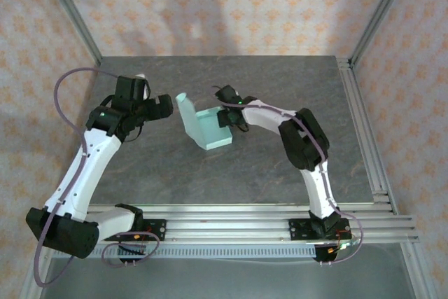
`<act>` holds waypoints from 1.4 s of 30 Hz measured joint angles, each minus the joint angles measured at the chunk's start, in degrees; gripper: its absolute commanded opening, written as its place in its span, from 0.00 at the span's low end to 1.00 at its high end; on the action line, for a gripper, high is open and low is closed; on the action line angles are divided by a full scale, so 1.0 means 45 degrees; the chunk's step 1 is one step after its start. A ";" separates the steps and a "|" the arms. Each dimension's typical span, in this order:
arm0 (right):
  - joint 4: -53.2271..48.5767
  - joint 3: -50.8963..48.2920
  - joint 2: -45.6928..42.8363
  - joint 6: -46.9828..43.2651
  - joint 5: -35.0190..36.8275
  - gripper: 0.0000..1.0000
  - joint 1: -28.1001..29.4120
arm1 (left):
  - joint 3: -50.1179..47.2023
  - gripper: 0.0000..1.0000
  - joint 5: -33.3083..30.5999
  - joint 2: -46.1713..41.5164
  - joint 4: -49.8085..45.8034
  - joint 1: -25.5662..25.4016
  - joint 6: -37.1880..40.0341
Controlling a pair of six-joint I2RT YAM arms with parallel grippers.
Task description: Fold the paper box
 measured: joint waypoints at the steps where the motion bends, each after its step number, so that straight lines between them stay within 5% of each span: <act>1: 0.0039 -0.0369 -0.0253 0.0151 0.0083 0.70 -0.0209 | 0.0000 1.00 0.0005 0.0024 0.0034 -0.0034 -0.0029; 14: 0.3084 -0.6300 -0.5717 0.0675 0.0287 0.69 -0.1316 | -0.0850 1.00 0.0335 0.0180 0.1452 -0.0068 -0.1025; 24: 0.4775 -0.8835 -0.6261 0.0097 0.0087 0.66 -0.1515 | -0.1715 1.00 0.0335 0.0296 0.2200 -0.0068 -0.2579; 42: 0.6018 -0.6800 -0.4415 -0.0291 -0.0525 0.67 0.1239 | -0.2492 0.94 -0.1341 0.0053 0.1719 -0.0607 -0.4352</act>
